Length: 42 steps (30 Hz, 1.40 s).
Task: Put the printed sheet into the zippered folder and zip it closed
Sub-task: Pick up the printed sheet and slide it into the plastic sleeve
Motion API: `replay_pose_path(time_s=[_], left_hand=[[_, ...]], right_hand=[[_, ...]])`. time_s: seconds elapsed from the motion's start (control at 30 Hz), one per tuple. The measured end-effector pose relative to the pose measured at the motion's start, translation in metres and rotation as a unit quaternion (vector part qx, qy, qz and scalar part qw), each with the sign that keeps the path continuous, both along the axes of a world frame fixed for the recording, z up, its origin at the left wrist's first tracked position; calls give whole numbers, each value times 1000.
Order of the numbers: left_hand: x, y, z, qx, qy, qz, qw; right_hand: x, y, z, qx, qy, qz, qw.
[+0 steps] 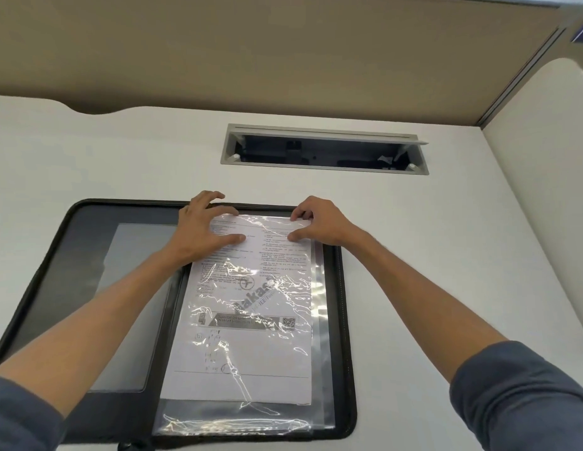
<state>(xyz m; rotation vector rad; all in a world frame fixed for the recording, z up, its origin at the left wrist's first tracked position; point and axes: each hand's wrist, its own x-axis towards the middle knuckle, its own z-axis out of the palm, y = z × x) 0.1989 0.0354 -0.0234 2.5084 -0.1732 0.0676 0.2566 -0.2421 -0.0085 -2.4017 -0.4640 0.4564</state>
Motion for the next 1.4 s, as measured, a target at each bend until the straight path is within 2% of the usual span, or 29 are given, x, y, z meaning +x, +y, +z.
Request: replay_pose_path(time_s=[0.3,0.63,0.77,0.87,1.0,1.1,1.23,1.4], left_hand=[[-1,-2,-3,2,6,-13,1000],[17,1,-11,68,85,-27,994],[10,0,-11,75,57,-7,996],[-5,-5,-11,95,4,29,995],[-46,-11,-11,75,17,87,993],[-86,-10,-13,65,33,101,992],[-130,-5,-22,73,30,76,994],[-136,-9,-30,119,20,69,990]], right_hand=[[-3,2,-2,-4,17,-4,1000],[-5,3,-5,-2,4,-7,1000],[-13,4,-5,0,-24,-28,999],[-28,6,-7,-44,-95,-30,994],[-70,12,-11,-73,-184,-47,979],[-112,14,-21,-88,-189,-46,977],[-161,10,-40,-101,-153,-93,979],[-167,-5,-51,-115,-165,-85,976]])
